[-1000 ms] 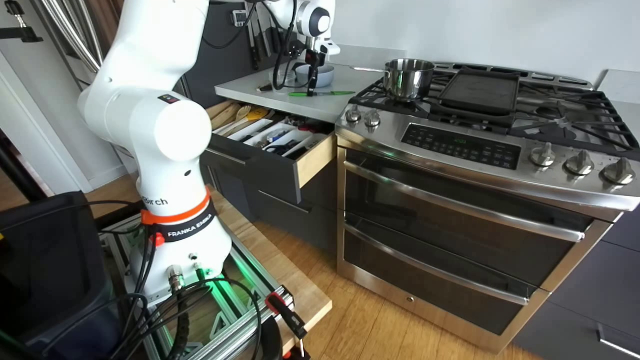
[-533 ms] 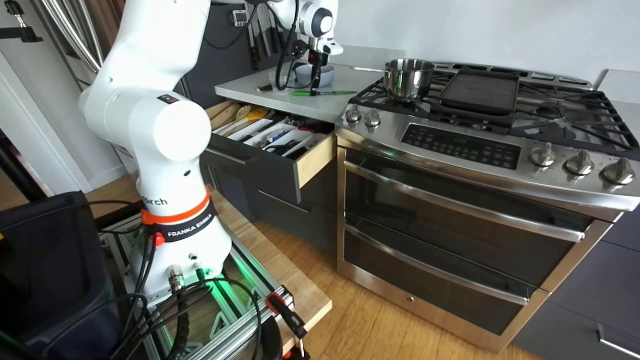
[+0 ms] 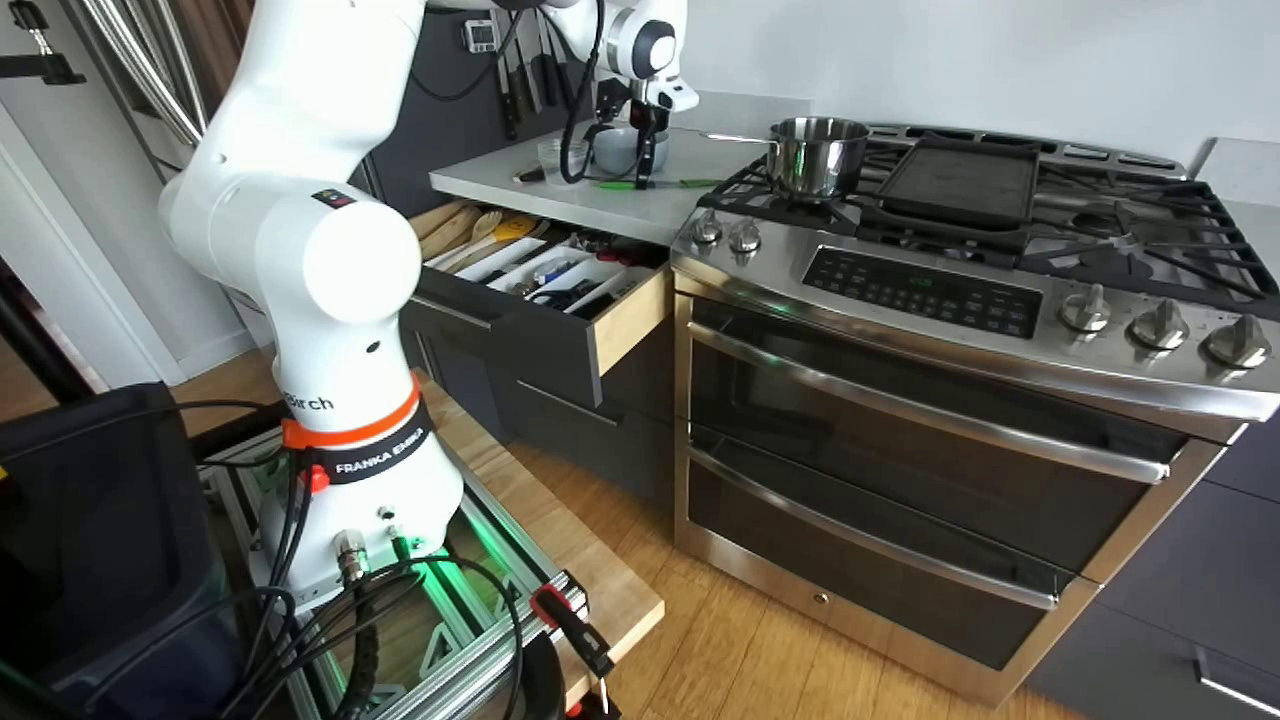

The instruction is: Push the green knife into its cover

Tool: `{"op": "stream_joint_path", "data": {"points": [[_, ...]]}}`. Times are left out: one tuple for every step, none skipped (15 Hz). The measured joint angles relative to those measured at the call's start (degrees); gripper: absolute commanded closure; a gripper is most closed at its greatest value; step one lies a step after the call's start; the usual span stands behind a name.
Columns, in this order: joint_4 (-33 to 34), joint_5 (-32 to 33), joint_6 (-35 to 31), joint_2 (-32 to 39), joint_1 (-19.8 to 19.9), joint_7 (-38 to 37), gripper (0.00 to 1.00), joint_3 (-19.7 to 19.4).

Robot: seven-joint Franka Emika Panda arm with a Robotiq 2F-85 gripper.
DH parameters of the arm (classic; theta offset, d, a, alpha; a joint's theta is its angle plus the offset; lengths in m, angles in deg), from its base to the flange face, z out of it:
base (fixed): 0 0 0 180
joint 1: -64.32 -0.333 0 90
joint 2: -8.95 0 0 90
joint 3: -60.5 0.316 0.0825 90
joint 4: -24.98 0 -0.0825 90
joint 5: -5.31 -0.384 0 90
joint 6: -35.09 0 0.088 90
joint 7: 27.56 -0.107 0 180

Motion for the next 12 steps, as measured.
{"op": "stream_joint_path", "data": {"points": [[0.0, -0.1, -0.6, 0.1, 0.1, -0.2, 0.95, -0.1], [-0.1, -0.2, -1.5, 0.1, 0.2, -0.5, 0.95, -0.4], [-0.1, -0.2, -2.4, 0.2, 0.2, -1.0, 0.95, -0.6], [-0.1, -0.3, -3.2, 0.3, 0.3, -1.5, 0.95, -0.8], [-0.2, -0.3, -3.9, 0.4, 0.3, -2.3, 0.95, -0.9], [-0.2, -0.4, -4.6, 0.5, 0.4, -3.0, 0.95, -1.1], [-0.2, -0.4, -5.0, 0.5, 0.4, -3.7, 0.95, -1.1], [-0.2, -0.4, -5.1, 0.5, 0.4, -4.4, 0.95, -1.2], [-0.2, -0.4, -5.1, 0.5, 0.3, -4.7, 0.95, -1.2], [-0.2, -0.4, -5.1, 0.5, 0.3, -5.0, 0.95, -1.2], [-0.2, -0.4, -5.2, 0.5, 0.3, -5.1, 0.95, -1.2], [-0.2, -0.4, -5.2, 0.5, 0.3, -5.2, 0.95, -1.2]]}}
